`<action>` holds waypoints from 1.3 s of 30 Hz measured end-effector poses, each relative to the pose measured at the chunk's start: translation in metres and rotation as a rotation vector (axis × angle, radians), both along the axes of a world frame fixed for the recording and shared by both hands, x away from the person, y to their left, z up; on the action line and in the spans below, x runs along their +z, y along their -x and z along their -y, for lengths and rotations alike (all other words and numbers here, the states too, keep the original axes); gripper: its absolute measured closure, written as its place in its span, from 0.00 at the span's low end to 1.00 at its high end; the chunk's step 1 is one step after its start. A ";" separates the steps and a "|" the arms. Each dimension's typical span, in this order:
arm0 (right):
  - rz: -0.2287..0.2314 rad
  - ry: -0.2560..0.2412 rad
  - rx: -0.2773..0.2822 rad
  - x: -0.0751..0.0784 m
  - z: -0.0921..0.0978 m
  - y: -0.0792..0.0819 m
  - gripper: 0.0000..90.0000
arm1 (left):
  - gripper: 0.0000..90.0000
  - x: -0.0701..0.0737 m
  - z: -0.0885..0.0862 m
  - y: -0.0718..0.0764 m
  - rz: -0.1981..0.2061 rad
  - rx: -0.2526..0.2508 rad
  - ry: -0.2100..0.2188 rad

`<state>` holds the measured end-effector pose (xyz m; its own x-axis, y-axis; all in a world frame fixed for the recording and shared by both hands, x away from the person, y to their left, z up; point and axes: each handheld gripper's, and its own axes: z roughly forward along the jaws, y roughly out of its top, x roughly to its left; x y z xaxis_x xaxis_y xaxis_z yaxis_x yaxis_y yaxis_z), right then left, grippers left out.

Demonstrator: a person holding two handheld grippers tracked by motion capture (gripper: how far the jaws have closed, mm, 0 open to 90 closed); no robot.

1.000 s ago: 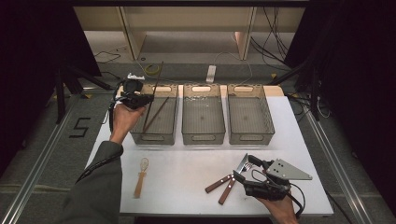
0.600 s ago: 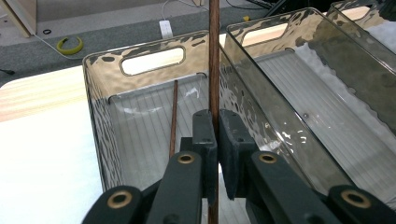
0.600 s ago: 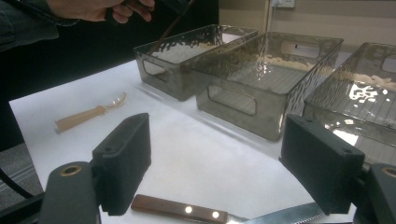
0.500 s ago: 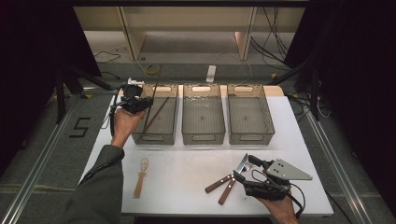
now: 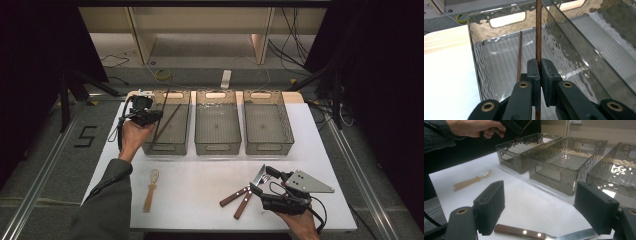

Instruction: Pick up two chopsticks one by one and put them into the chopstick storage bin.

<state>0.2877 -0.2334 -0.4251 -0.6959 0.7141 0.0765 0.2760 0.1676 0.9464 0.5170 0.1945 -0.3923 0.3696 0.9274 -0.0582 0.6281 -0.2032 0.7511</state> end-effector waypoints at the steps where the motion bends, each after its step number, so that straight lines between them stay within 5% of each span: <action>1: -0.001 -0.001 0.000 0.000 0.000 0.000 0.28 | 0.94 -0.001 0.000 0.000 0.002 0.003 -0.003; 11: 0.000 -0.002 0.000 0.000 0.000 0.000 0.28 | 0.94 -0.006 -0.001 -0.002 0.004 0.007 -0.026; 15: -0.001 -0.001 0.000 0.000 0.000 0.000 0.28 | 0.93 -0.008 -0.001 -0.003 -0.023 0.006 -0.036; 31: 0.000 -0.003 -0.003 0.000 0.000 0.001 0.28 | 0.33 0.013 0.002 0.017 -0.040 0.013 0.041; 39: 0.002 -0.002 -0.002 0.000 0.000 0.001 0.28 | 0.20 0.022 -0.003 0.042 -0.016 -0.008 0.085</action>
<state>0.2870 -0.2335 -0.4247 -0.6946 0.7154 0.0765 0.2740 0.1647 0.9475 0.4751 0.1978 -0.3704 0.3757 0.9158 -0.1420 0.6385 -0.1447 0.7559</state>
